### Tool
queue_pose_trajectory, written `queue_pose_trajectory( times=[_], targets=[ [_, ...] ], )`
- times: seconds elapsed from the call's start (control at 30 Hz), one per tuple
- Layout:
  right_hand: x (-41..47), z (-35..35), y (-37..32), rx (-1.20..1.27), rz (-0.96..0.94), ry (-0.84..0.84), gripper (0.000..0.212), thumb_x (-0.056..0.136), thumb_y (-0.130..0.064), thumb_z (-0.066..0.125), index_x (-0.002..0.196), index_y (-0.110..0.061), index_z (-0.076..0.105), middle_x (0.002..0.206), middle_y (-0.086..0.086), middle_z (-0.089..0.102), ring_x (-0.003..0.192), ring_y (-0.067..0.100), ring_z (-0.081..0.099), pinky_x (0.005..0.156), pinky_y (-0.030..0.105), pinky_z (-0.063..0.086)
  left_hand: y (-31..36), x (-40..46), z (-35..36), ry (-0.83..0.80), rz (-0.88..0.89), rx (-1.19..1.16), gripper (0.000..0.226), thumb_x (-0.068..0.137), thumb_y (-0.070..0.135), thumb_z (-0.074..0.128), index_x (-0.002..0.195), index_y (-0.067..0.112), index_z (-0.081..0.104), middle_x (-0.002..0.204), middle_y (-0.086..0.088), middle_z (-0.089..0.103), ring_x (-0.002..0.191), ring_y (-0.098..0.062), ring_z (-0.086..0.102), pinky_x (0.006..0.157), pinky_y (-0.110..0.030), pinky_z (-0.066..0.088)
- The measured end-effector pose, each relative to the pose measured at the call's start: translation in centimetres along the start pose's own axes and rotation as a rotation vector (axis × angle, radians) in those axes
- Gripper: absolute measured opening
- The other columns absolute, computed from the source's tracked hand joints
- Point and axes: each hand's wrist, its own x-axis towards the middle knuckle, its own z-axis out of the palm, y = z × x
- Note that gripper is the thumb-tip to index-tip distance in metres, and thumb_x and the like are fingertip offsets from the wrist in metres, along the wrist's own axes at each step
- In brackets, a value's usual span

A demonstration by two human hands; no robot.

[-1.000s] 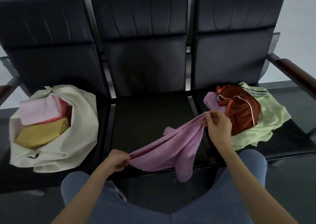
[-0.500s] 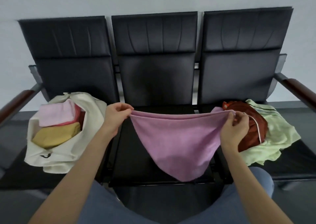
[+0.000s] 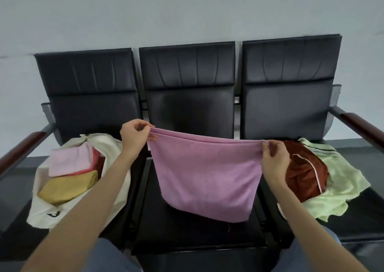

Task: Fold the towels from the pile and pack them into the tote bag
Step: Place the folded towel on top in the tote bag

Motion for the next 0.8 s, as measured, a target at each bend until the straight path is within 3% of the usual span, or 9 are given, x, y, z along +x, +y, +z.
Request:
queue_pose_trajectory(
  times=[0.1,0.13,0.2,0.27,0.37,0.5,0.63,0.73,0.8],
  targets=[
    [2.6,1.5,0.6,-0.015,0.027,-0.149,0.006,0.093,-0.006,0.059,0.094,-0.001,0.061,0.085,0.013,0.063,0.062,0.006,0.056,0.063,0.011,0.049,-1.2,4.0,-0.3,-0.141,0.067,0.203,0.031,0.088,-0.004,0.053,0.077,0.022,0.067,0.082,-0.009,0.071,0.074,-0.025,0.072,0.075,-0.044,0.060],
    [3.5,2.0,0.8,0.000,0.047,-0.186,0.004,0.092,-0.005,0.059,0.088,-0.006,0.060,0.085,0.015,0.066,0.060,0.006,0.059,0.066,0.015,0.053,-1.4,5.0,-0.1,-0.175,0.067,0.266,0.031,0.089,-0.003,0.051,0.078,0.021,0.066,0.083,-0.009,0.071,0.076,-0.024,0.072,0.078,-0.045,0.059],
    [5.5,3.1,1.0,0.030,0.090,-0.243,0.014,0.091,-0.005,0.061,0.081,-0.015,0.058,0.082,0.013,0.068,0.065,0.015,0.066,0.078,0.039,0.058,-1.1,6.4,0.6,-0.186,0.071,0.310,0.027,0.093,-0.003,0.046,0.086,0.013,0.066,0.088,-0.013,0.070,0.079,-0.024,0.071,0.081,-0.044,0.059],
    [7.1,4.1,0.6,0.034,0.096,-0.287,0.008,0.091,-0.006,0.062,0.087,-0.012,0.058,0.086,0.009,0.066,0.076,0.023,0.067,0.085,0.046,0.055,-0.4,7.4,1.3,-0.119,0.106,0.321,0.026,0.093,-0.004,0.044,0.092,0.007,0.068,0.094,-0.016,0.069,0.086,-0.026,0.069,0.084,-0.037,0.056],
    [8.8,4.9,-0.7,0.030,0.041,-0.270,0.007,0.090,-0.008,0.063,0.097,-0.010,0.060,0.095,0.012,0.066,0.088,0.023,0.063,0.088,0.038,0.053,0.3,8.0,1.6,-0.012,0.160,0.329,0.027,0.092,-0.004,0.043,0.096,0.001,0.069,0.096,-0.016,0.069,0.090,-0.024,0.063,0.076,-0.024,0.043],
    [8.5,4.2,-0.3,0.072,-0.022,-0.325,0.008,0.090,-0.008,0.063,0.093,-0.015,0.059,0.092,0.008,0.066,0.088,0.024,0.066,0.085,0.034,0.055,-0.9,6.5,1.2,-0.011,0.178,0.312,0.028,0.092,-0.002,0.042,0.098,0.001,0.069,0.099,-0.013,0.069,0.086,-0.014,0.057,0.074,-0.020,0.038],
    [4.8,3.0,3.9,0.023,-0.014,-0.383,0.012,0.088,-0.003,0.064,0.091,-0.013,0.060,0.086,0.007,0.066,0.080,0.015,0.064,0.079,0.029,0.053,-6.2,2.3,1.0,-0.104,0.084,0.359,0.026,0.092,-0.002,0.044,0.098,0.001,0.069,0.096,-0.013,0.068,0.079,-0.017,0.056,0.071,-0.027,0.041],
    [0.1,2.2,8.9,-0.033,0.086,-0.402,0.013,0.086,0.000,0.065,0.087,-0.012,0.060,0.079,0.005,0.064,0.067,0.001,0.061,0.073,0.022,0.052,-11.2,-2.4,1.8,-0.206,-0.031,0.399,0.025,0.090,-0.005,0.045,0.096,-0.002,0.070,0.102,-0.016,0.069,0.096,-0.026,0.061,0.088,-0.031,0.044],
    [-3.7,1.4,12.3,-0.083,0.184,-0.439,0.017,0.085,-0.001,0.068,0.082,-0.016,0.062,0.076,0.005,0.065,0.065,0.003,0.062,0.066,0.014,0.050,-14.7,-5.7,2.3,-0.304,-0.129,0.432,0.027,0.087,-0.009,0.044,0.090,-0.003,0.070,0.100,-0.018,0.069,0.097,-0.028,0.062,0.085,-0.026,0.041]
  ],
)
